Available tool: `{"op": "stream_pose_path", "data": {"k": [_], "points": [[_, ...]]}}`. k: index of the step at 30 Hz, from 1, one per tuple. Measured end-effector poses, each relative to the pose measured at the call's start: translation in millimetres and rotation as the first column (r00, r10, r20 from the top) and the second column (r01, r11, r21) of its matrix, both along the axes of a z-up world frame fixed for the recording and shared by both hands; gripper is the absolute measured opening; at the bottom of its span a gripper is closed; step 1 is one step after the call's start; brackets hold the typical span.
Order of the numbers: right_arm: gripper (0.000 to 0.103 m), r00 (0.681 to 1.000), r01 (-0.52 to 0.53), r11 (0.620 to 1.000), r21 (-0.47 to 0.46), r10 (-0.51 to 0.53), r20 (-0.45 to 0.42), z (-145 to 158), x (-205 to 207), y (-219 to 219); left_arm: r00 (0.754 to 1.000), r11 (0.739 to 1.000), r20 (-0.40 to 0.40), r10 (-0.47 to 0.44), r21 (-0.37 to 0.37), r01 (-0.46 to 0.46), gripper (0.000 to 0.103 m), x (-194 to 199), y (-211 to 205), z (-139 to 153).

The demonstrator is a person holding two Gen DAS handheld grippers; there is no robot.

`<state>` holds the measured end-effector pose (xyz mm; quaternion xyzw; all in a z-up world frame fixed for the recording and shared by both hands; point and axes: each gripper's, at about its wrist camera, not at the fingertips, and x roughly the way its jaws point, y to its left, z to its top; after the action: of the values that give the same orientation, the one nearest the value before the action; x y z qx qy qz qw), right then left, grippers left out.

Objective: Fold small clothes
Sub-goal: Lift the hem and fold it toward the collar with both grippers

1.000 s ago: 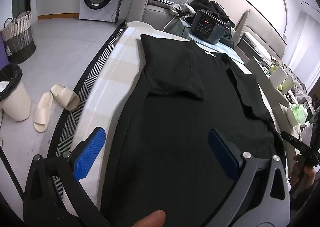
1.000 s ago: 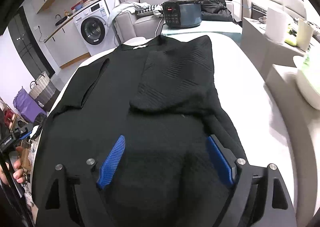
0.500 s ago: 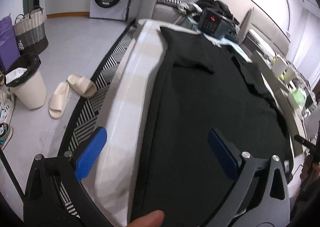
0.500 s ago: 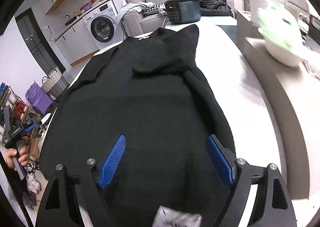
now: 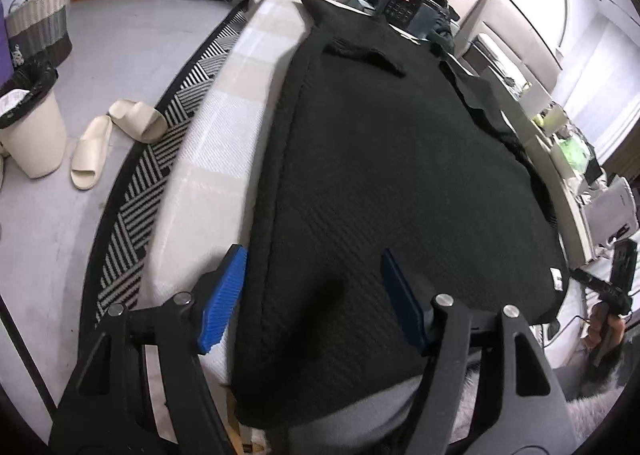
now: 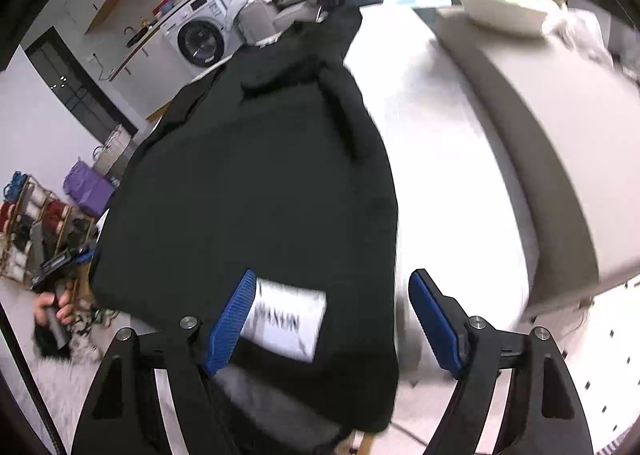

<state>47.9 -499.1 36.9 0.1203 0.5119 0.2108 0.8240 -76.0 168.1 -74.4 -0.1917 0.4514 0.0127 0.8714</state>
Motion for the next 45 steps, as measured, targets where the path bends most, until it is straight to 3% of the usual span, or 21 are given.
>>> {"op": "stream_pose_path", "data": {"k": [6,11,15,17,18,20,21,24,27,31,34,38,41,43,45], "points": [[0.076,0.999,-0.043,0.998,0.04,0.044,-0.01,-11,-30,-10,1.0,0.999,-0.026,-0.01,-0.033,0.009,0.065,-8,-7,0],[0.077,0.998,-0.036,0.999,0.006,0.037,-0.046,-24,-39,-20,0.999,0.999,-0.037,-0.008,-0.038,0.006,0.065,-20,-7,1],[0.075,0.998,0.006,0.992,0.13,0.001,-0.058,-48,-34,-32,0.999,0.999,-0.034,-0.012,-0.031,0.011,0.065,-24,-11,2],[0.058,0.999,-0.001,0.987,0.164,0.01,-0.054,-55,-35,-31,0.999,1.0,-0.037,-0.009,-0.024,0.008,0.065,-24,-12,2],[0.042,0.998,-0.012,0.985,0.171,0.022,-0.06,-58,-35,-28,0.999,1.0,-0.039,-0.008,-0.019,0.007,0.065,-24,-12,2],[0.029,0.998,-0.035,0.99,0.138,0.043,-0.055,-59,-38,-20,0.999,1.0,-0.041,-0.01,-0.01,0.009,0.065,-24,-13,3],[0.017,0.997,-0.056,0.992,0.117,0.062,-0.048,-57,-39,-15,0.999,1.0,-0.041,-0.01,-0.007,0.01,0.065,-24,-13,3],[0.007,0.994,-0.108,0.989,0.1,0.109,-0.002,-45,-46,-8,0.999,1.0,-0.04,-0.01,-0.009,0.01,0.065,-24,-13,2],[0.005,0.991,-0.124,0.98,0.154,0.115,0.07,-24,-53,-6,0.999,1.0,-0.042,-0.008,-0.02,0.007,0.065,-23,-12,2],[0.004,0.996,-0.016,0.956,0.294,-0.012,0.093,-6,-39,-19,0.999,0.998,-0.04,-0.01,-0.063,0.008,0.065,-24,-11,1],[0.004,0.989,0.03,0.915,0.402,-0.086,0.122,2,-35,-29,0.998,0.995,-0.047,-0.031,-0.101,0.026,0.065,-27,-10,1],[0.004,0.985,0.024,0.905,0.425,-0.093,0.143,6,-33,-17,0.998,0.994,-0.051,-0.041,-0.099,0.036,0.063,-25,-11,0],[0.004,0.987,0.025,0.9,0.435,-0.091,0.132,1,-28,-16,0.999,0.995,-0.041,-0.013,-0.098,0.009,0.04,-23,-10,-2],[0.004,0.988,0.031,0.894,0.446,-0.096,0.124,0,-27,-22,0.999,0.995,-0.045,0.01,-0.098,-0.014,0.016,-23,-6,-4],[0.004,0.988,0.033,0.891,0.452,-0.096,0.119,0,-27,-24,0.999,0.991,-0.03,0.038,-0.128,-0.041,0.013,-24,1,-4]]}}
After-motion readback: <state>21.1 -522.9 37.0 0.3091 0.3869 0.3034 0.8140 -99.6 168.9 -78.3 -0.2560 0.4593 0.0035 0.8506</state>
